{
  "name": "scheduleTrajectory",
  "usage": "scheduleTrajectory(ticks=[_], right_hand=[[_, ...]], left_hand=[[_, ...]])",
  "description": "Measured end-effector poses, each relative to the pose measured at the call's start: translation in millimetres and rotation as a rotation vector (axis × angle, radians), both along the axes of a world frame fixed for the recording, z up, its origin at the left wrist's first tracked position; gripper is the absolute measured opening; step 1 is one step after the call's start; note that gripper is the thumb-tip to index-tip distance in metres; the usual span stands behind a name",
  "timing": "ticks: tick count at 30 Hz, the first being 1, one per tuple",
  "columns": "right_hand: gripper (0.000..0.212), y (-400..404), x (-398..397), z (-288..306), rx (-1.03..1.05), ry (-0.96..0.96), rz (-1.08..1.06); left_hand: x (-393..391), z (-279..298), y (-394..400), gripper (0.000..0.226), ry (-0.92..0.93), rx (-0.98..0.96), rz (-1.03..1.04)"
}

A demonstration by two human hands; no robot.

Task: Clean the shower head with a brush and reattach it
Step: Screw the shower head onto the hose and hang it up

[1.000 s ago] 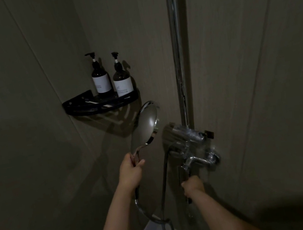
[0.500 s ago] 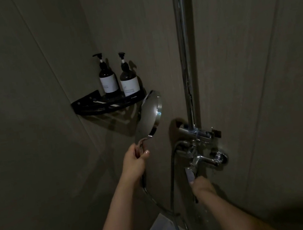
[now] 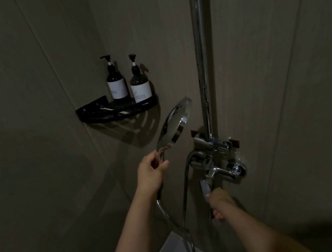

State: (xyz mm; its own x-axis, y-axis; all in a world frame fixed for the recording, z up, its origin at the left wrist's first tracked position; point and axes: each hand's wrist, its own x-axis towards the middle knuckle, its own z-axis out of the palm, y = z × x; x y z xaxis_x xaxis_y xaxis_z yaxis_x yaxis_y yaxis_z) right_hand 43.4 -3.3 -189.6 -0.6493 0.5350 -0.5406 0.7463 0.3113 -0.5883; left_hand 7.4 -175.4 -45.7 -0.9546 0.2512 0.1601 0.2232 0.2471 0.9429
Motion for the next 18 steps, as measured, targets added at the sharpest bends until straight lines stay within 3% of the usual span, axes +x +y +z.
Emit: scheduleTrajectory(ticks=[2,5,6,7,9,13,18], right_hand=[[0.037,-6.4,1.8,10.7,-0.118,0.003,-0.010],[0.027,-25.2,3.9,44.0,-0.465,0.038,0.074],[0.014,-31.8,2.1,55.7,-0.516,0.128,0.121],[0.015,-36.9,-1.4,64.7,-0.520,0.277,0.176],[0.047,-49.7,-8.3,84.0,-0.453,0.541,0.339],[0.029,-60.2,-14.4,114.5,-0.234,0.773,0.400],[0.030,-58.1,-17.8,105.6,-0.077,0.674,0.408]], left_hand=[[2.3,-1.9,0.0,0.020,-0.015,0.080,-0.009],[3.1,-3.1,5.1,0.023,0.006,0.177,0.004],[2.3,-2.2,8.0,0.025,0.007,0.202,0.014],[0.9,-1.8,11.1,0.026,-0.018,0.235,0.019],[1.4,-2.3,14.5,0.027,-0.119,0.282,0.006],[-3.8,-7.3,14.8,0.025,-0.184,0.351,-0.040],[-9.5,-16.0,18.5,0.023,-0.270,0.312,-0.017]])
